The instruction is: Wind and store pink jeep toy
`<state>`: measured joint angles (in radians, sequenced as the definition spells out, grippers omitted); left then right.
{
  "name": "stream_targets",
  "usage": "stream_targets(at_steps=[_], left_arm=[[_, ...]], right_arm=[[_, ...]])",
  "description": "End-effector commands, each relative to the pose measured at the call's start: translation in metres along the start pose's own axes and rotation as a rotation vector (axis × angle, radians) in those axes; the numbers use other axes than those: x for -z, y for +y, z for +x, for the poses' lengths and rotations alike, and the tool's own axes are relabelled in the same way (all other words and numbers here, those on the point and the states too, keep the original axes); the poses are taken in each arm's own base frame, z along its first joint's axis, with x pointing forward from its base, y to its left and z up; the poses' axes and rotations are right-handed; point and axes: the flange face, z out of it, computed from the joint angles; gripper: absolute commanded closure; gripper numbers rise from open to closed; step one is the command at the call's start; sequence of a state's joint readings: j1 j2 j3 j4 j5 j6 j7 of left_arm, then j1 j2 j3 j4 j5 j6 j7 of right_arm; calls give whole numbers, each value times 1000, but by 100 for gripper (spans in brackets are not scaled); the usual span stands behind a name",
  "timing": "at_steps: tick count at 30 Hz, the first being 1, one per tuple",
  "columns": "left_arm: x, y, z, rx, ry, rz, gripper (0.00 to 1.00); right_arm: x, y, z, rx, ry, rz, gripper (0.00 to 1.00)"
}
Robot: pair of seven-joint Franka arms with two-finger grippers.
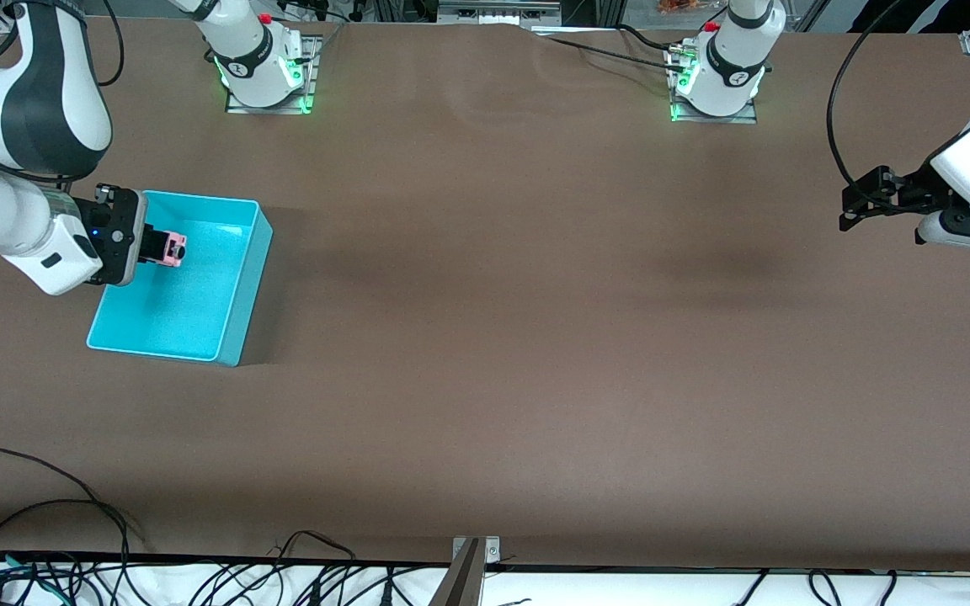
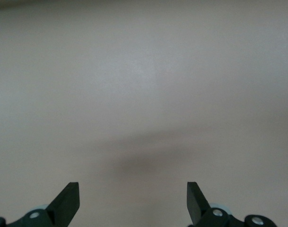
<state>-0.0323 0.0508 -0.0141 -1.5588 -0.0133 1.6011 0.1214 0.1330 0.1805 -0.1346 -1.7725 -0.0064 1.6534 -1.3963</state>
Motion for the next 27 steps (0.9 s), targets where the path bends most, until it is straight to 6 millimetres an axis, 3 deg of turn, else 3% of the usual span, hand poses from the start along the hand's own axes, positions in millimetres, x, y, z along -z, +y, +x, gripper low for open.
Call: stream_targets(at_steps=[1, 8, 17, 27], left_arm=[[6, 3, 5, 12, 10, -29, 0], [11, 3, 6, 11, 21, -27, 0], [12, 4, 6, 10, 22, -27, 0], [11, 5, 6, 10, 21, -27, 0]], right_arm=[[-31, -18, -3, 18, 5, -13, 81], [-83, -28, -10, 9, 18, -27, 81], [-152, -35, -39, 7, 37, -57, 81], [-207, -50, -51, 6, 45, -98, 80]])
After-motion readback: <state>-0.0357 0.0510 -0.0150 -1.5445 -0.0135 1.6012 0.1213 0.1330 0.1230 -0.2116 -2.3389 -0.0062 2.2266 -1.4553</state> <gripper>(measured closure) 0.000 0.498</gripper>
